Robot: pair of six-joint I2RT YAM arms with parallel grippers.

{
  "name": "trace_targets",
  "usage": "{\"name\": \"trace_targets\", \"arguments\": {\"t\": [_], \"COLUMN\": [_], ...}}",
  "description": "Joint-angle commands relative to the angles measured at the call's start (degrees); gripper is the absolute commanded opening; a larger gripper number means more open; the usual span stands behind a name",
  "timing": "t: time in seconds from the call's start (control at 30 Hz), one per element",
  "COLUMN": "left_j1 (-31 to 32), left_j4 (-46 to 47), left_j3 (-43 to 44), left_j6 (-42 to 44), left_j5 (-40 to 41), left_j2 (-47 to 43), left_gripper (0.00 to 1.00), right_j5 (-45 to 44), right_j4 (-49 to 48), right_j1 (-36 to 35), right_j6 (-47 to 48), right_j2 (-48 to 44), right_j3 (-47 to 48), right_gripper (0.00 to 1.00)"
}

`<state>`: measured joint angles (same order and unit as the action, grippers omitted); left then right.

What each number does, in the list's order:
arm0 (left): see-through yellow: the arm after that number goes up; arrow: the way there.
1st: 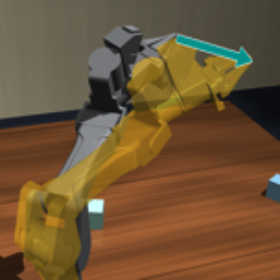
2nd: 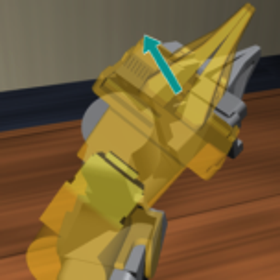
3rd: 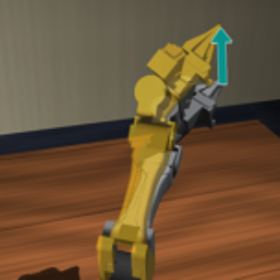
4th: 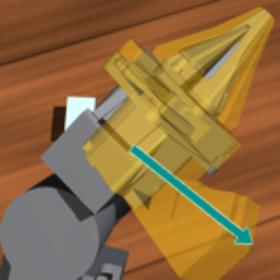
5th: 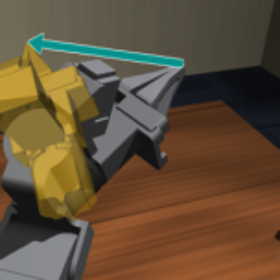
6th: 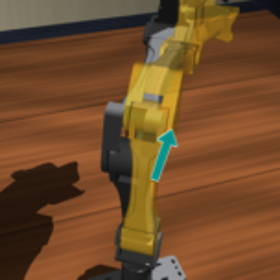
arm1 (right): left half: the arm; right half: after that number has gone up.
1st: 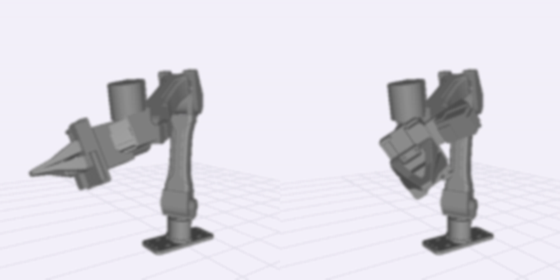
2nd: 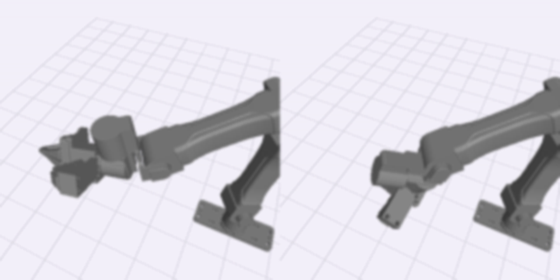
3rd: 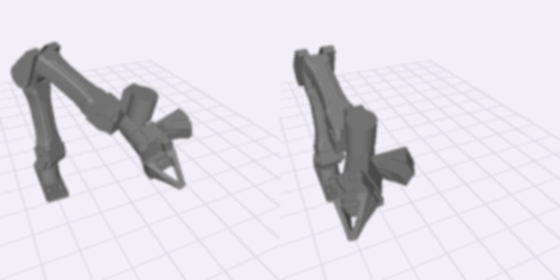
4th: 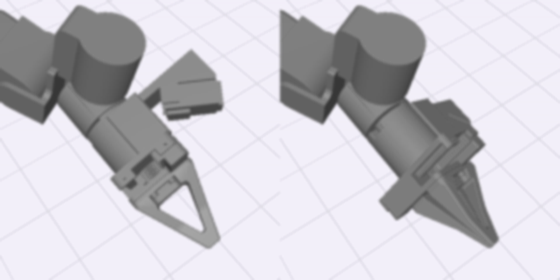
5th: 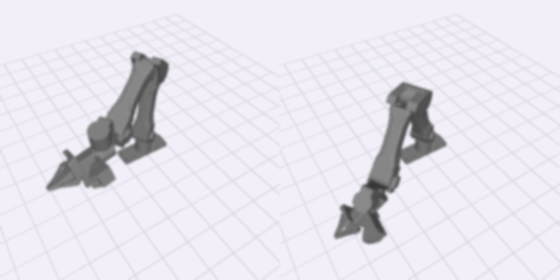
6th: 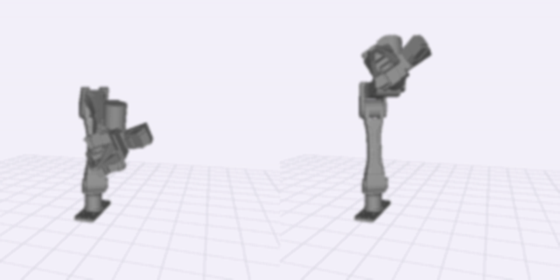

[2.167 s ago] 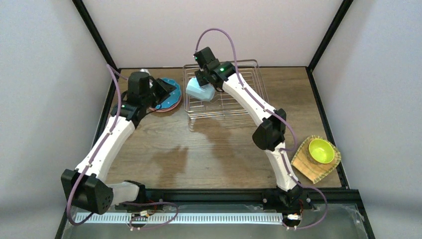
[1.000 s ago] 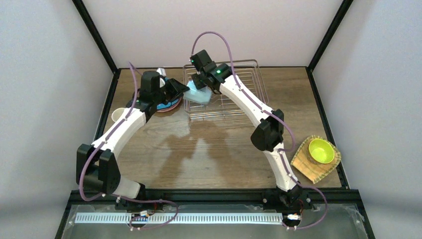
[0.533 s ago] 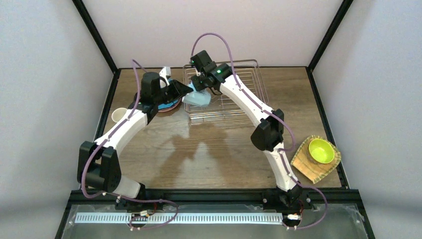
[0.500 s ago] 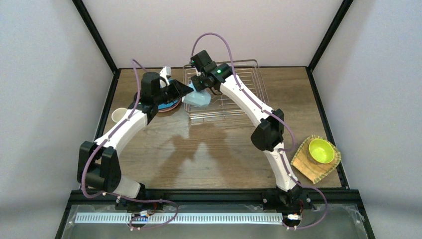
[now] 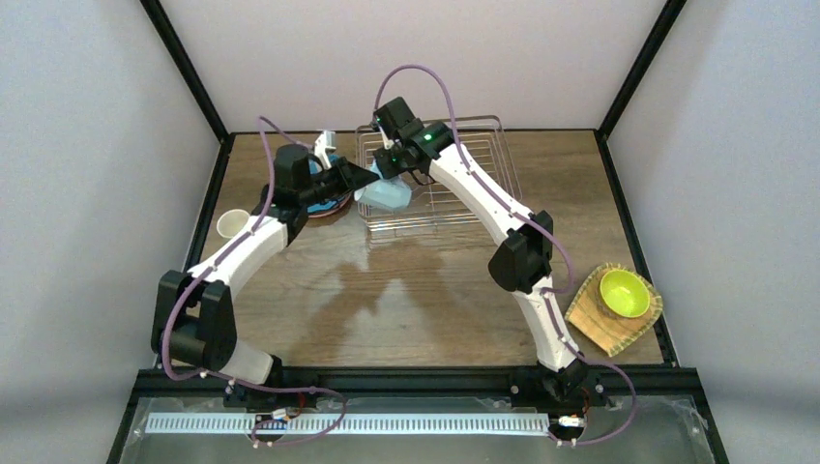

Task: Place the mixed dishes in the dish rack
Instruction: Pass from the right arm to the left

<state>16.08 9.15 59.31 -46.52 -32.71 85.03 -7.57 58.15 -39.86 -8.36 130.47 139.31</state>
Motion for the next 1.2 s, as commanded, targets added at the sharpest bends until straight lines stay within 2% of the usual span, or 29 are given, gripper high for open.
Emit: {"name": "trace_targets", "arguments": {"t": [0.0, 0.1, 0.27, 0.37, 0.47, 0.57, 0.87, 1.17], "left_j1": [-0.5, -0.9, -2.3, -3.0, -3.6, -4.2, -5.5, -7.0], "left_j4": [1.8, 3.5, 7.9, 10.7, 13.1, 14.8, 21.3, 27.4], "left_j3": [-3.6, -5.2, -8.4, -10.0, -11.1, -11.6, -12.6, -15.4], "left_j6": [-2.0, -3.7, -8.0, -10.9, -13.4, -15.7, -22.4, -32.0], "left_j5": [-1.6, -0.6, 1.6, 2.0, 2.2, 2.5, 3.4, 7.2], "left_j2": [1.0, 0.5, -0.6, -0.6, -0.6, -0.6, 0.1, -0.9], "left_gripper": [0.03, 0.03, 0.03, 0.03, 0.03, 0.03, 0.03, 0.03], "right_j5": [0.5, -0.2, -0.1, 0.3, 0.9, 1.5, 3.2, 6.4], "right_j4": [-5.6, -6.9, -8.0, -8.2, -8.6, -9.0, -9.8, -14.4], "right_j1": [0.8, 1.4, 2.6, 3.3, 4.1, 4.8, 6.6, 9.4], "right_j6": [-3.1, -3.3, -3.7, -4.3, -4.8, -5.1, -6.0, -10.0], "right_j2": [-3.3, -4.4, -5.6, -5.9, -6.1, -6.4, -6.5, -11.0], "right_j3": [1.7, -0.3, -1.5, -1.7, -1.8, -2.0, -2.5, -12.1], "right_gripper": [0.01, 0.01, 0.13, 0.27, 0.47, 0.57, 0.66, 0.71]}}
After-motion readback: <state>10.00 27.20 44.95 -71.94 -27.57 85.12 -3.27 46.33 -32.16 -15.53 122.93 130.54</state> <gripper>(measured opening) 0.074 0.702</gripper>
